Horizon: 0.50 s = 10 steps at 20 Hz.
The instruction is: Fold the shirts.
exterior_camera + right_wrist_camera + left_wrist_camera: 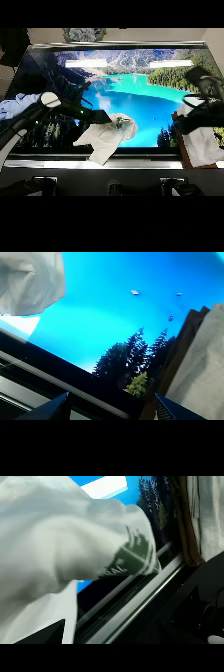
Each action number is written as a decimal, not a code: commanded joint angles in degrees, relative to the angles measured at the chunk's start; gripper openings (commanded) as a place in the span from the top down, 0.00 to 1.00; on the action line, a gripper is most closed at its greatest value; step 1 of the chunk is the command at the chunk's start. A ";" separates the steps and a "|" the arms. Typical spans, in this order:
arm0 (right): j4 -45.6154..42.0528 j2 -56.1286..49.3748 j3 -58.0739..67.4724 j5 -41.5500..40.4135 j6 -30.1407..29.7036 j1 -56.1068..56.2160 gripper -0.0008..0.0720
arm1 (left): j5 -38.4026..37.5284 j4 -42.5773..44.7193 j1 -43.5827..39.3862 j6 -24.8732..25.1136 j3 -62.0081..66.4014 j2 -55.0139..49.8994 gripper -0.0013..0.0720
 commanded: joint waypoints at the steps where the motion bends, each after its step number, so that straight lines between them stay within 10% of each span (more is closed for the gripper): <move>1: 8.59 -9.94 -5.01 -3.54 -7.30 0.07 0.15 | -10.99 9.57 10.10 0.66 6.84 -2.51 0.00; 4: 15.87 -18.34 -9.25 -5.25 -12.22 0.07 0.09 | -18.16 13.22 16.81 0.63 1.40 1.25 0.01; 10: 22.69 -26.91 -15.80 -12.85 -13.46 0.07 0.03 | -6.14 6.99 10.14 0.61 -28.68 9.31 0.03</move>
